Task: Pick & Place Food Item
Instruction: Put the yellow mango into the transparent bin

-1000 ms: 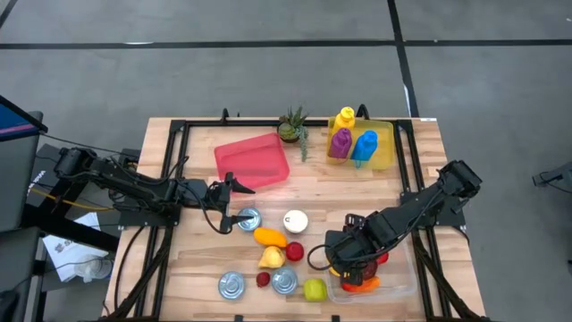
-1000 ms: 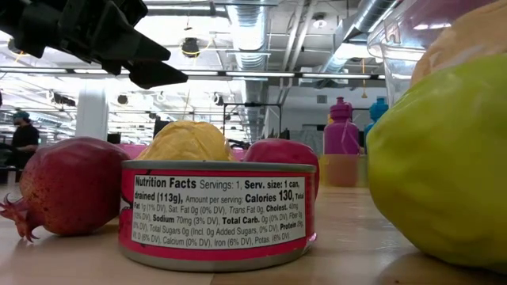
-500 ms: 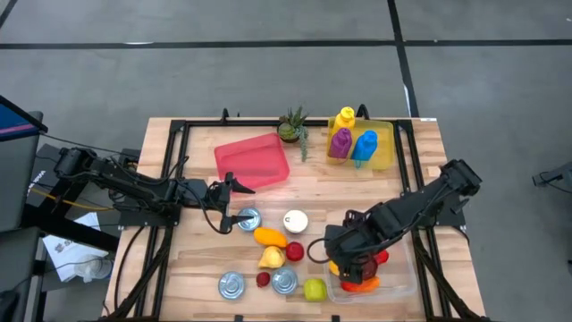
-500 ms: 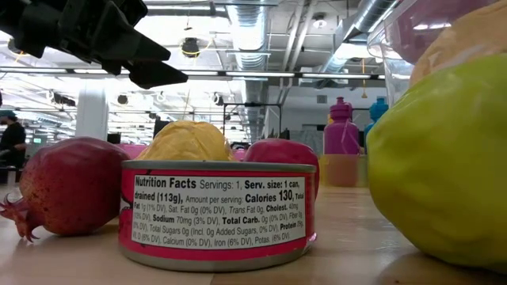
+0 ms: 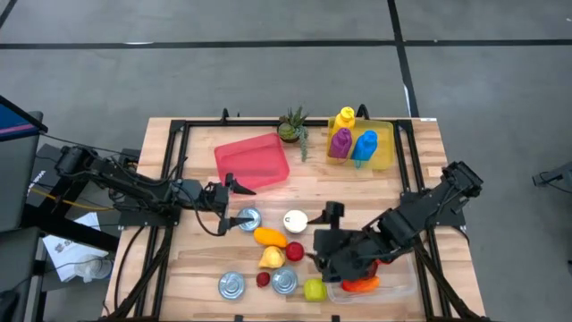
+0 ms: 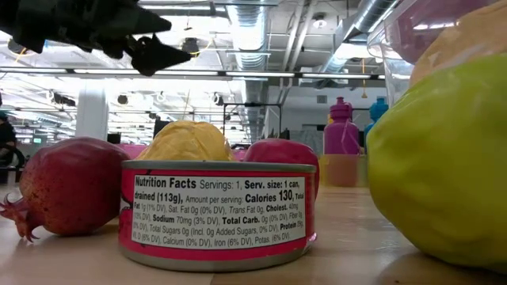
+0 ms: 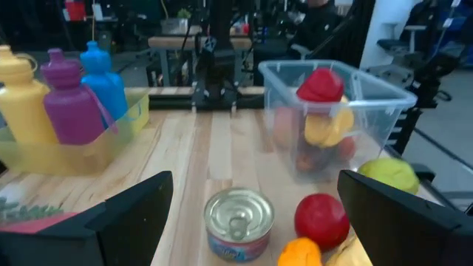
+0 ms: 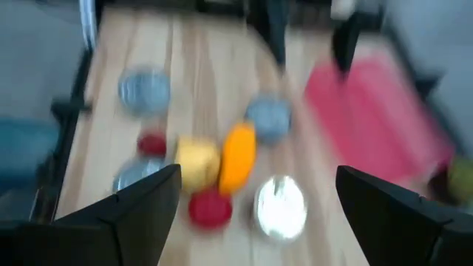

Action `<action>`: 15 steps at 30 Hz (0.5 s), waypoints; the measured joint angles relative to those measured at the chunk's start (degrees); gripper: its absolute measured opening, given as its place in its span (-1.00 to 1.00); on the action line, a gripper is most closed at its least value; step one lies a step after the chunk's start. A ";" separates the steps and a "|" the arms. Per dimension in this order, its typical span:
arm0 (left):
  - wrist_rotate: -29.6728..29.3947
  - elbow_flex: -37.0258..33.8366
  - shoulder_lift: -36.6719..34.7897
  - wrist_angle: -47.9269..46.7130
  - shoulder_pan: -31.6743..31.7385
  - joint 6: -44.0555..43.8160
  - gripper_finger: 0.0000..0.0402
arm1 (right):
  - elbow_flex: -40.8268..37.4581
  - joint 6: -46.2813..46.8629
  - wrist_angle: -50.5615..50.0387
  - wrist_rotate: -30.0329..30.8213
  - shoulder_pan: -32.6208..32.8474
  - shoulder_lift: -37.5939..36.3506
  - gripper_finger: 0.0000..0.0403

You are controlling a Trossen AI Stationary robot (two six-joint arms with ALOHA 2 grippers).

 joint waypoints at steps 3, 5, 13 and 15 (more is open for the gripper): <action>0.01 0.00 0.00 1.11 -0.66 0.00 0.87 | -3.48 -7.26 11.08 1.43 0.23 -0.01 0.73; 0.02 0.00 0.00 1.36 -1.17 0.00 0.87 | -5.32 -9.55 15.72 1.20 0.11 0.14 0.73; 0.02 0.00 0.00 0.05 -1.94 0.00 0.87 | -16.03 -9.77 29.79 -9.57 -4.31 0.10 0.73; 0.00 0.00 0.00 -2.05 -1.94 -0.24 0.87 | -17.72 -9.71 30.70 -11.05 -5.50 0.02 0.73</action>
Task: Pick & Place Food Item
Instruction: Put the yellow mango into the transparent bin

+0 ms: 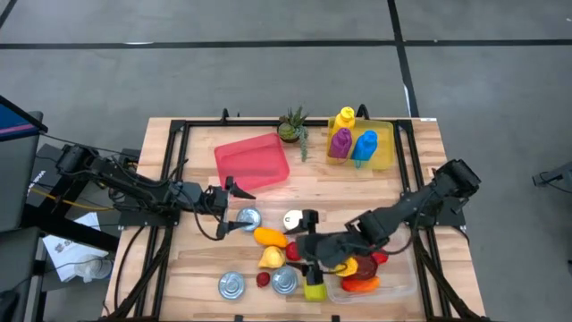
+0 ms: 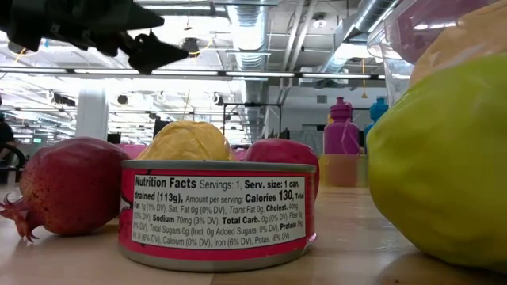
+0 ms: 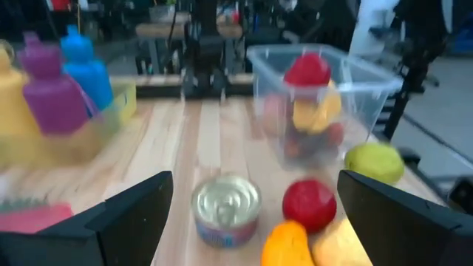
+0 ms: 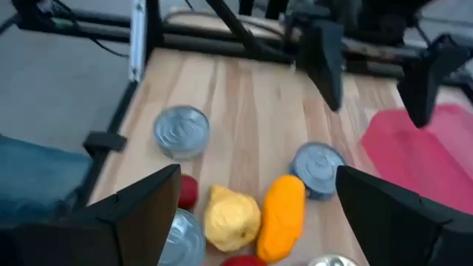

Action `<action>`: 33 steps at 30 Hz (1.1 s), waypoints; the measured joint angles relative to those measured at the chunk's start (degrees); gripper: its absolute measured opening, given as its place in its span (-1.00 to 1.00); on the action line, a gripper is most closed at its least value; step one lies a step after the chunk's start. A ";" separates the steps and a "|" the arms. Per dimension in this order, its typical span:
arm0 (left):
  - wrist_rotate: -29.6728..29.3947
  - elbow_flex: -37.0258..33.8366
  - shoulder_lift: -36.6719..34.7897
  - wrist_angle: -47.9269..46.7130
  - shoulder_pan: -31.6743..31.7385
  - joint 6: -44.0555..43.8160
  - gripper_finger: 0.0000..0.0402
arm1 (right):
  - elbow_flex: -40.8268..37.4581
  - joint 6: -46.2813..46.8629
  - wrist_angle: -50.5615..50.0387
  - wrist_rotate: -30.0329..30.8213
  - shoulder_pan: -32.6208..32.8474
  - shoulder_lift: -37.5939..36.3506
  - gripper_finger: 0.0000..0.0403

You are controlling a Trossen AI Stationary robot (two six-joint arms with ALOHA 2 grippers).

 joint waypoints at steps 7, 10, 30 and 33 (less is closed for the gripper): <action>-2.95 0.00 0.00 -7.04 0.00 -2.91 0.87 | -3.24 -1.22 6.14 -7.32 -3.58 2.29 0.73; -2.28 0.04 1.20 -6.88 -0.15 -3.90 0.87 | -2.42 -3.63 5.18 -8.37 -4.23 6.12 0.73; -1.40 14.52 26.63 -18.49 -3.93 -1.57 0.87 | 3.71 -2.97 -11.29 -1.48 -0.48 6.67 0.72; -1.40 17.80 27.76 -24.59 -4.07 -1.04 0.87 | 3.71 -0.52 -14.08 -0.50 0.21 6.08 0.72</action>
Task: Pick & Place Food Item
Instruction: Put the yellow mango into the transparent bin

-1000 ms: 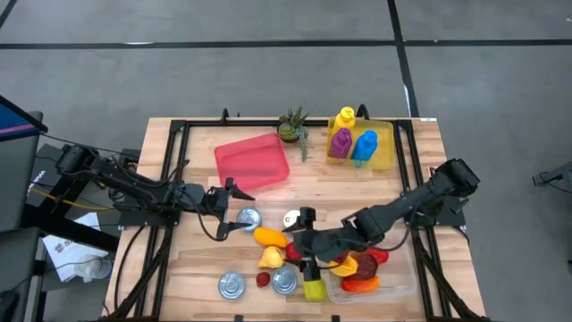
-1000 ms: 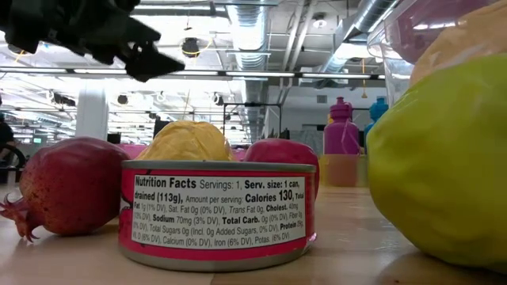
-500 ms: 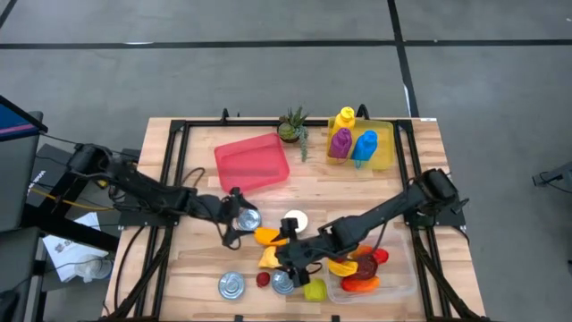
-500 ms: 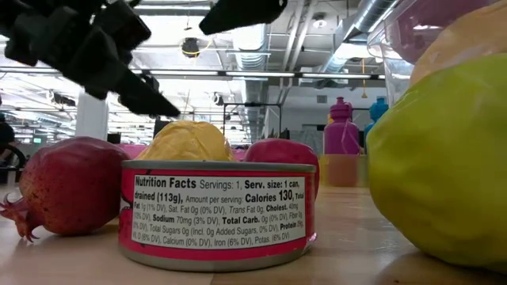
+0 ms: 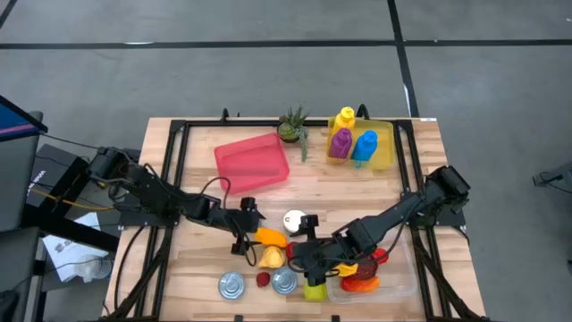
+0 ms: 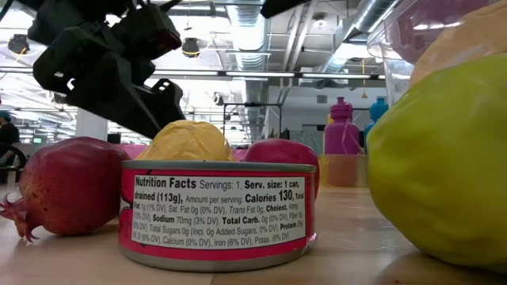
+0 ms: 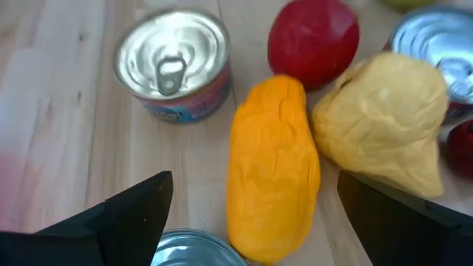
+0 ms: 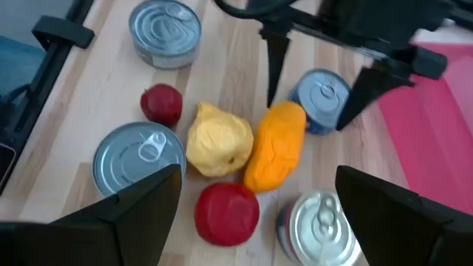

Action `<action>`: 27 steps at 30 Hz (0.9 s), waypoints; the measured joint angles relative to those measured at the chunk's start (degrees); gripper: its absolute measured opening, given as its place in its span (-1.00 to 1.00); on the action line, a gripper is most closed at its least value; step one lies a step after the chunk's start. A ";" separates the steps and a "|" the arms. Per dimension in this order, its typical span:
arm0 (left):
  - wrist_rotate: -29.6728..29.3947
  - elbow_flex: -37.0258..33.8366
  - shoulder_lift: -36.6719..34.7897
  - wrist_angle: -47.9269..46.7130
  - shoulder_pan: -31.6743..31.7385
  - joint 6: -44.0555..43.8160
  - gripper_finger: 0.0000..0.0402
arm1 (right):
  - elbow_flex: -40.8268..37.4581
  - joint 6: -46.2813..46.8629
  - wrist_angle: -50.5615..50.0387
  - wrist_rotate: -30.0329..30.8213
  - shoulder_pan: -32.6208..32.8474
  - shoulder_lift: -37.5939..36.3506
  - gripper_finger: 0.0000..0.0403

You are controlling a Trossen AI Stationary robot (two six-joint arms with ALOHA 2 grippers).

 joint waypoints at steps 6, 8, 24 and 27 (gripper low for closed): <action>2.60 4.48 4.51 -5.78 -0.10 1.29 0.87 | -0.02 2.19 -2.11 1.14 0.69 0.00 0.72; 2.95 5.34 6.12 -6.22 -0.11 1.63 0.87 | -0.04 2.56 -2.56 1.35 0.65 0.00 0.72; -0.57 7.55 10.82 -5.83 -0.09 2.80 0.32 | -0.04 2.72 -2.28 2.57 1.00 0.00 0.72; -1.16 7.55 10.82 -5.83 -0.08 2.82 0.04 | -0.04 2.82 -2.30 2.57 0.97 0.00 0.72</action>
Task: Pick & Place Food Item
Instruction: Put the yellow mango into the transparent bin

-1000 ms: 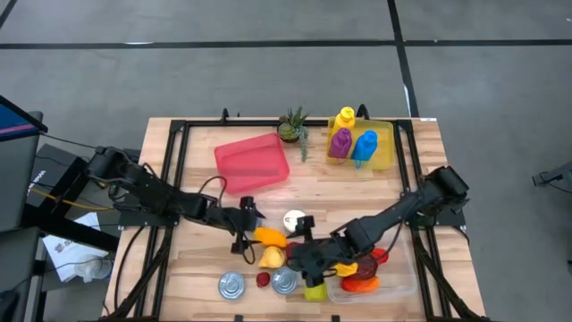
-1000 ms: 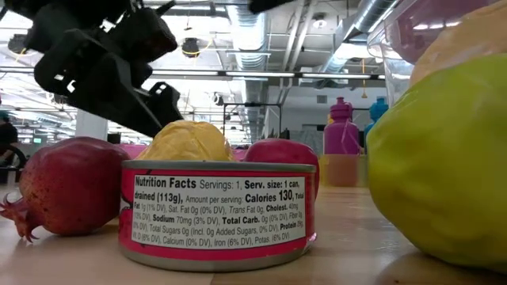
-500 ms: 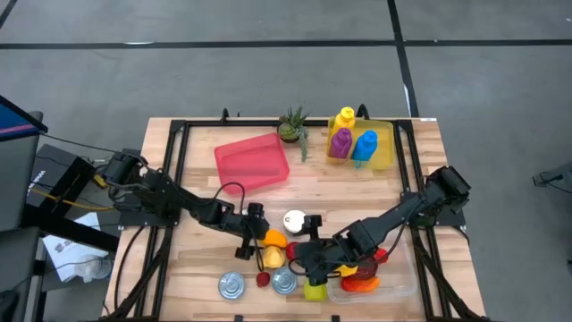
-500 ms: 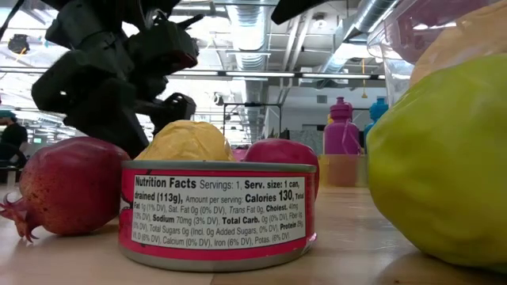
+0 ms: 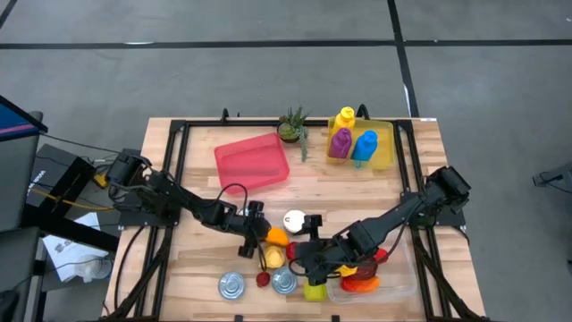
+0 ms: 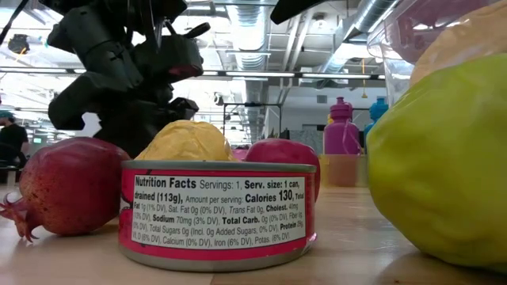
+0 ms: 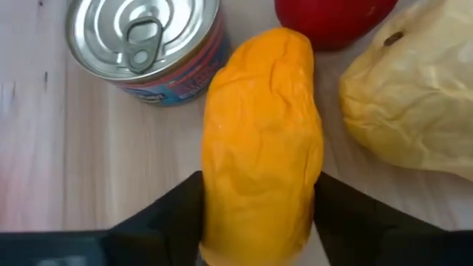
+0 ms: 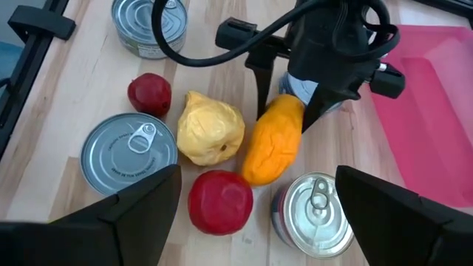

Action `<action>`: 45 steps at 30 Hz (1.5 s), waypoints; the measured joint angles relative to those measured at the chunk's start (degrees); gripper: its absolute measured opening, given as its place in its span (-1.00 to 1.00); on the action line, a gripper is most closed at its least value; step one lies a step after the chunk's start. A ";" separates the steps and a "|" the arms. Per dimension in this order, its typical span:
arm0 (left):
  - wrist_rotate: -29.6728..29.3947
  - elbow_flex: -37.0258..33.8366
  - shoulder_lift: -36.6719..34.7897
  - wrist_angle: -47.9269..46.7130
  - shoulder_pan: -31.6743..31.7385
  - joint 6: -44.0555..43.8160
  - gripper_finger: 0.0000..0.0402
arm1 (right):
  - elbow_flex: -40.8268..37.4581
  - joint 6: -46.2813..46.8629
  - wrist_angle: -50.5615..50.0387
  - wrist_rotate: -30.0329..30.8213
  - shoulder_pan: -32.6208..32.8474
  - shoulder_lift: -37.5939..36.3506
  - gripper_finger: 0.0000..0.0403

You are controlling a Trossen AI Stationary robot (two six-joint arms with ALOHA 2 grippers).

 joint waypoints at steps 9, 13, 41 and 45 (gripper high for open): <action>-3.52 0.00 -0.26 0.03 -0.15 -0.58 -0.06 | 0.00 0.73 0.08 0.02 0.11 0.07 0.72; -5.17 0.00 -0.41 -0.03 -0.14 -0.64 -0.06 | -0.04 0.70 0.67 0.02 0.13 0.09 0.72; -13.77 -25.04 -38.78 34.47 -2.76 -4.69 -0.06 | -8.34 -29.28 56.41 6.97 1.44 0.43 0.62; -13.74 -30.97 -41.80 46.08 -2.76 -2.48 -0.06 | -11.57 -28.41 64.84 5.57 -1.78 0.43 0.65</action>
